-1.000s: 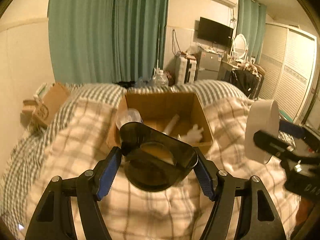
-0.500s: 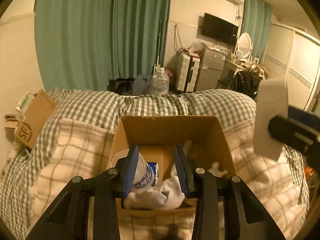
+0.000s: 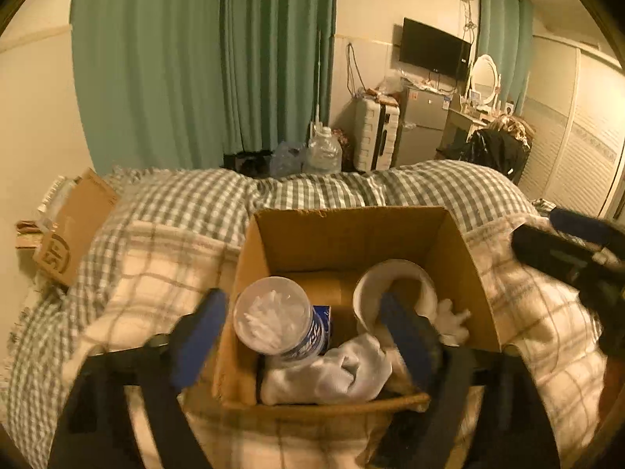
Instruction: Organize objects
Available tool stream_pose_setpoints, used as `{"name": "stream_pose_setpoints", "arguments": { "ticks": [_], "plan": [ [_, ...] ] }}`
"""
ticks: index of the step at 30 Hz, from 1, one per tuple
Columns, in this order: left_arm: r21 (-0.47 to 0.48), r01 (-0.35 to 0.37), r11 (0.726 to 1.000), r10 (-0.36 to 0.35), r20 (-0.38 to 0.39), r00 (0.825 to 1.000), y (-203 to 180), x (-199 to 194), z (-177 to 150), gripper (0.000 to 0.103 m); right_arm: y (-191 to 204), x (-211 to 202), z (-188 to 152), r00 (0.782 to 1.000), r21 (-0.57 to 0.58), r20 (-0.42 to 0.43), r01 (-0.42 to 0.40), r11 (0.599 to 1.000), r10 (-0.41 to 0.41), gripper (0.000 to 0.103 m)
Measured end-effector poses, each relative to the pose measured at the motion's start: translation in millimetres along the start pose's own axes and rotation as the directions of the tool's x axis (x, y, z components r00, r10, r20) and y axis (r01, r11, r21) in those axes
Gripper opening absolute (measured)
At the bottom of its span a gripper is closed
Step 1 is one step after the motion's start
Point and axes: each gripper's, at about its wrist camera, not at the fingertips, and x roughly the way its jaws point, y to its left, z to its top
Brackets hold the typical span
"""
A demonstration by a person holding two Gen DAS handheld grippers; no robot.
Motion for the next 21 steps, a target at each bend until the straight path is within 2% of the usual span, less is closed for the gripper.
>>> {"name": "stream_pose_setpoints", "arguments": {
  "ticks": [2,4,7,11,16,21],
  "plan": [
    [0.008,-0.007,1.000,0.007,0.021,1.000,0.3,-20.7,-3.9,0.093,1.6,-23.9,-1.5,0.999,-0.008,0.022,0.031,0.999,-0.031,0.093],
    [0.010,-0.021,1.000,0.021,0.045,0.999,2.2,-40.6,-9.0,0.102,4.4,-45.2,-5.2,0.998,-0.017,0.033,0.061,0.998,-0.060,0.093],
    [-0.001,-0.031,1.000,0.031,0.085,0.996,8.7,-69.7,-20.4,0.103,11.7,-75.5,-17.9,0.995,-0.023,0.037,0.091,0.996,-0.090,0.093],
    [-0.021,-0.067,0.998,0.068,0.098,0.993,15.4,-91.9,-43.4,0.103,25.4,-88.2,-41.5,0.995,-0.020,-0.003,0.100,0.995,-0.100,0.093],
    [-0.047,-0.115,0.992,0.118,0.059,0.991,27.5,-86.1,-84.0,0.103,40.5,-61.9,-85.0,0.989,-0.023,-0.087,0.117,0.993,-0.119,0.093],
    [-0.081,-0.149,0.986,0.145,-0.047,0.988,43.8,-50.6,-116.6,0.103,39.0,-0.1,-126.8,0.963,0.008,-0.237,0.134,0.991,-0.128,0.093]
  ]
}}
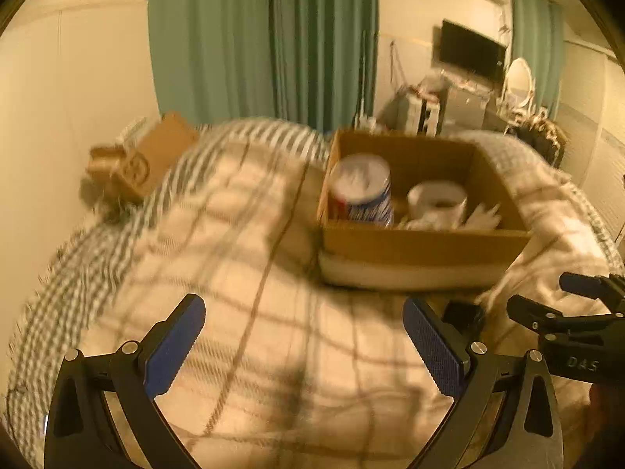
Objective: Organize objects
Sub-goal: 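Grasp the black round object on the blanket with the right tool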
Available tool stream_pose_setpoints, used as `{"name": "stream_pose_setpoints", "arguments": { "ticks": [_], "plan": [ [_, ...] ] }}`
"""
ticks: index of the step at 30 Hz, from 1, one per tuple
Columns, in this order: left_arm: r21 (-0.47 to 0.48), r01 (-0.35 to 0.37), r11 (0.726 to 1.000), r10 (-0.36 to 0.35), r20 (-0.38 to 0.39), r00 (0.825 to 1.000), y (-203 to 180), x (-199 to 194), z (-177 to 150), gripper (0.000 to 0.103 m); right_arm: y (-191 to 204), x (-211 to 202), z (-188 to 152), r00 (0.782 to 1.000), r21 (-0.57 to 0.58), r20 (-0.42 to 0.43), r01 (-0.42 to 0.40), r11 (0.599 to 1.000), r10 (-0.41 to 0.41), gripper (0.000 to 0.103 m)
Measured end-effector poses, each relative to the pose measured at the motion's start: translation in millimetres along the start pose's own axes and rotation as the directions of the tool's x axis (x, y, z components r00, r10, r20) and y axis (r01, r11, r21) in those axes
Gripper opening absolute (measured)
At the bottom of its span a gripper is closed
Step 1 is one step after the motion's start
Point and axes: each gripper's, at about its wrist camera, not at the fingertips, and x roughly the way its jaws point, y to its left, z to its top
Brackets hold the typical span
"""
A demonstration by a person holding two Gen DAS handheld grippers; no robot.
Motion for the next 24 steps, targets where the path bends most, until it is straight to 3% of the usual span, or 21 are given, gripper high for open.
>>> {"name": "stream_pose_setpoints", "arguments": {
  "ticks": [7,14,19,20,24],
  "plan": [
    [-0.015,-0.029,0.999,0.028,-0.088,0.996,6.2,27.1,-13.3,0.103,6.6,55.3,-3.8,0.991,0.016,-0.130,-0.026,1.000,0.028,0.093],
    [-0.023,-0.036,0.999,0.034,-0.105,0.994,7.3,29.1,-15.1,0.103,21.5,86.7,-5.0,0.976,-0.013,-0.210,-0.051,0.999,0.047,0.092],
    [-0.017,-0.039,0.999,0.037,-0.115,0.993,6.9,32.2,-14.9,0.103,21.0,103.6,-10.3,0.961,-0.007,-0.268,-0.067,0.998,0.062,0.083],
    [-0.017,-0.039,0.999,0.037,-0.116,0.993,6.9,32.3,-15.0,0.103,20.4,105.1,-11.2,0.959,-0.002,-0.274,-0.076,0.997,0.073,0.075],
    [-0.022,-0.033,0.999,0.030,-0.115,0.993,7.6,32.7,-15.2,0.103,20.7,97.1,-15.1,0.963,-0.020,-0.258,-0.080,0.997,0.072,0.070]
  ]
}}
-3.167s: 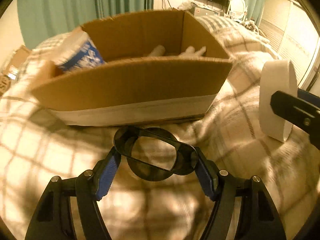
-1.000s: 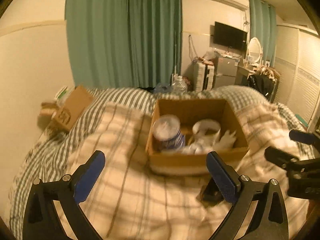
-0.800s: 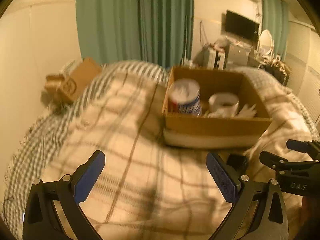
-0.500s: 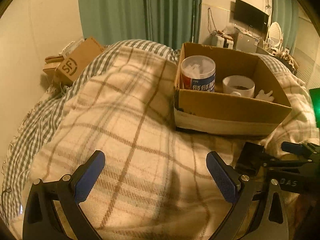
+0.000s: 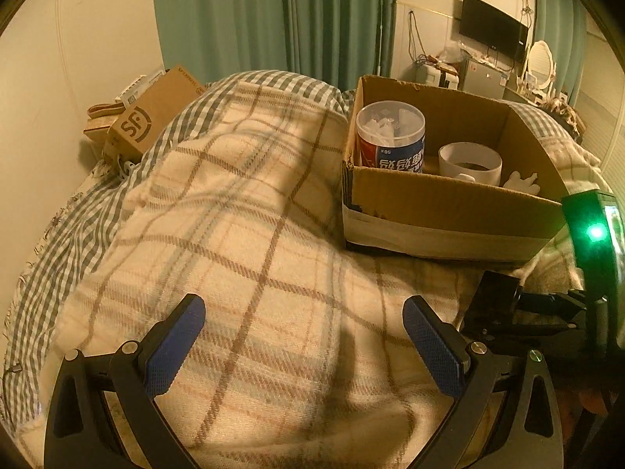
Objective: Organize objects
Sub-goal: 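Grasp the black round object on the blanket with the right tool, then carry the black object over the box with the right tool and release it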
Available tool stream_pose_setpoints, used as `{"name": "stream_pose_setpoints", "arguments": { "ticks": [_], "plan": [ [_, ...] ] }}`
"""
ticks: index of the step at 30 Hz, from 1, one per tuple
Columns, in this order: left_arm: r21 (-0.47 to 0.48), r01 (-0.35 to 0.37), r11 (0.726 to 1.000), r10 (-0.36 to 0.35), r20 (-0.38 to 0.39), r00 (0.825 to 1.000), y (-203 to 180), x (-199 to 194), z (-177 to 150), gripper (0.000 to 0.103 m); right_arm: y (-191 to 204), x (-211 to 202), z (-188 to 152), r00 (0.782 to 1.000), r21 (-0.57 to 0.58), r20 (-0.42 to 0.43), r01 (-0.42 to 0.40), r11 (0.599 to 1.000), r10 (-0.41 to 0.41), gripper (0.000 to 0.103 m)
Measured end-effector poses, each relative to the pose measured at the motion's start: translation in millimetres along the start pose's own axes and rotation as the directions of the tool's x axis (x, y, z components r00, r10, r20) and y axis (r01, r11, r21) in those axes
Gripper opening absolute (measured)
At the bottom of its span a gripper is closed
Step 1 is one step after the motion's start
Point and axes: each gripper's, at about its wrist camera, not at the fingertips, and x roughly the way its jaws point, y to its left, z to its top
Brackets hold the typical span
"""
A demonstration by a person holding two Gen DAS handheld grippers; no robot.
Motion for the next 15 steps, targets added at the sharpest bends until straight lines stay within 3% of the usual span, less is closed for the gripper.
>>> {"name": "stream_pose_setpoints", "arguments": {
  "ticks": [3,10,15],
  "plan": [
    [-0.005,0.006,1.000,-0.006,0.000,1.000,0.9,0.0,-0.1,0.103,0.5,-14.3,-6.6,0.999,-0.012,0.040,-0.002,1.000,0.002,0.057],
    [-0.019,0.015,1.000,-0.015,0.014,1.000,2.5,-6.9,-0.9,0.103,2.1,-58.7,-19.9,0.992,-0.064,0.121,-0.012,0.998,0.020,0.056],
    [-0.016,0.049,0.999,-0.048,0.050,0.998,-1.5,-26.2,6.7,0.103,-7.9,-107.2,-24.8,0.973,-0.077,0.227,-0.024,0.997,0.041,0.056]
  ]
}}
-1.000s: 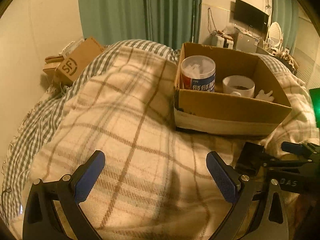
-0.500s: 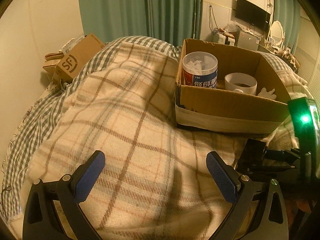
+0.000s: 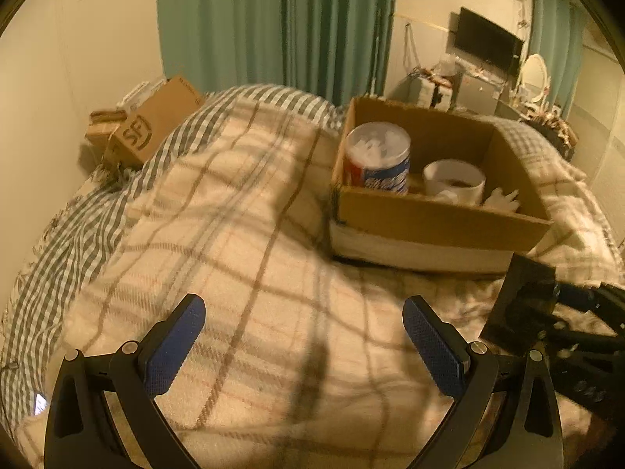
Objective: Organize objects
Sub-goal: 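Carry the black object over the box with the right tool and release it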
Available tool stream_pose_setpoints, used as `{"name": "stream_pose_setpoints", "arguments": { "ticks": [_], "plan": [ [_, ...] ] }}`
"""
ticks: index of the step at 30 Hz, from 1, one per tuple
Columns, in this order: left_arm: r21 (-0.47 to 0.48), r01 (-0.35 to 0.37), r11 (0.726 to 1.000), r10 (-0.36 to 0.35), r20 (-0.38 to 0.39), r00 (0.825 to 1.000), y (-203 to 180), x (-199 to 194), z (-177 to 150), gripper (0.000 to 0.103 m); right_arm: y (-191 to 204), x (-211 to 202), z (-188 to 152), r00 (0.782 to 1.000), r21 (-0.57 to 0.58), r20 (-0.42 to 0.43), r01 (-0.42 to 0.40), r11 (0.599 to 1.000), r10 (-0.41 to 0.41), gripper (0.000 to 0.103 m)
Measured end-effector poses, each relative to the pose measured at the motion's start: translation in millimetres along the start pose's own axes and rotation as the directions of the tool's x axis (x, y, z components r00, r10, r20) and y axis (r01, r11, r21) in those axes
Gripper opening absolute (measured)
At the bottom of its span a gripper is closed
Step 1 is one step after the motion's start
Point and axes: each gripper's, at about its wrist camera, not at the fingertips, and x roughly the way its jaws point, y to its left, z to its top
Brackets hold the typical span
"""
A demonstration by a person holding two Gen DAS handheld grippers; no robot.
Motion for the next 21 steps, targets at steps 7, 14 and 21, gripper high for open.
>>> {"name": "stream_pose_setpoints", "arguments": {
  "ticks": [7,14,21],
  "plan": [
    [0.040,0.041,0.998,-0.045,0.095,0.994,-16.7,-26.0,50.1,0.103,9.0,-53.4,51.4,0.983,-0.033,0.180,0.022,0.999,-0.016,0.056],
    [0.057,0.062,0.996,-0.071,0.165,0.984,-35.6,-10.5,110.0,0.103,2.3,-61.6,128.1,0.961,-0.063,0.270,0.074,0.995,-0.054,0.056],
    [0.079,0.081,0.994,-0.092,0.146,0.985,-47.8,51.9,133.2,0.103,-12.8,4.8,174.1,0.974,-0.058,0.219,0.067,0.996,-0.053,0.056]
  ]
}}
